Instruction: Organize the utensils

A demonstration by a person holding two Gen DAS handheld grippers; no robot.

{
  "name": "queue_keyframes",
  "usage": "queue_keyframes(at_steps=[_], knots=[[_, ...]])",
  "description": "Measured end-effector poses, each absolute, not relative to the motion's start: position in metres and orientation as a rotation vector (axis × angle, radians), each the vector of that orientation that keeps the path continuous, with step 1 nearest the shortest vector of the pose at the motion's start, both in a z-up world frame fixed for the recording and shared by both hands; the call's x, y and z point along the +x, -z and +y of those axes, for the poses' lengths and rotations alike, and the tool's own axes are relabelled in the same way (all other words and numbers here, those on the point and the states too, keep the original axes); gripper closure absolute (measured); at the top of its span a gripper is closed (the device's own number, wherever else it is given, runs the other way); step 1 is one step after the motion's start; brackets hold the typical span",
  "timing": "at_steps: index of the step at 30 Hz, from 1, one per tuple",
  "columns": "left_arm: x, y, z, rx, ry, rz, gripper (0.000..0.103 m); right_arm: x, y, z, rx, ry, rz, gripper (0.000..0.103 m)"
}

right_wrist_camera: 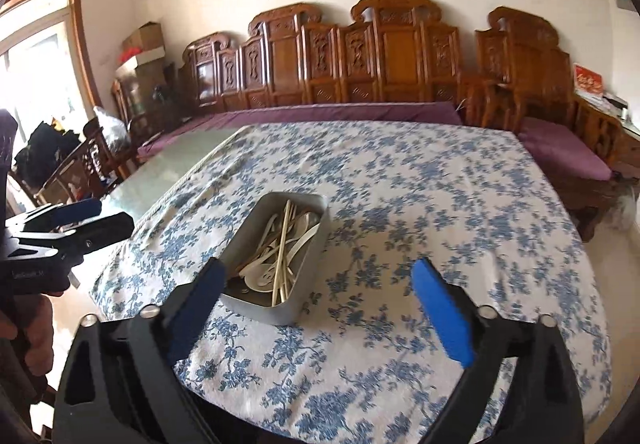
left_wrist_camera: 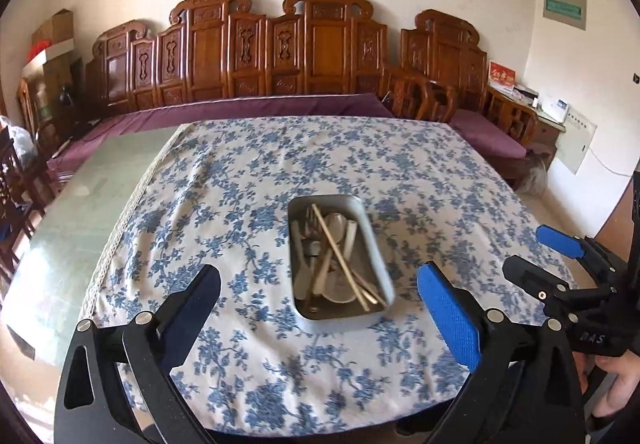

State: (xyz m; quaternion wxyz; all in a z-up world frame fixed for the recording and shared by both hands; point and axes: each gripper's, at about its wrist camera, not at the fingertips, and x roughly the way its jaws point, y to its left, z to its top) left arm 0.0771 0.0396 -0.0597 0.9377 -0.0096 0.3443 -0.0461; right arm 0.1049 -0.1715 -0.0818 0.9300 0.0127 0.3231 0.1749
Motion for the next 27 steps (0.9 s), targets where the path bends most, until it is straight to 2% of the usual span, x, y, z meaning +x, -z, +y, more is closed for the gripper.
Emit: queue_keyframes(at_steps=[19, 27], knots=[[0.034, -0.014, 0.023, -0.035, 0.061, 0.547, 0.008, 0.055, -0.008, -0.212, 0.032, -0.223, 0.445, 0.003], [0.020, -0.032, 0.020, -0.019, 0.047, 0.510, 0.008, 0.043, -0.027, -0.217, 0.016, -0.207, 0.396, 0.003]])
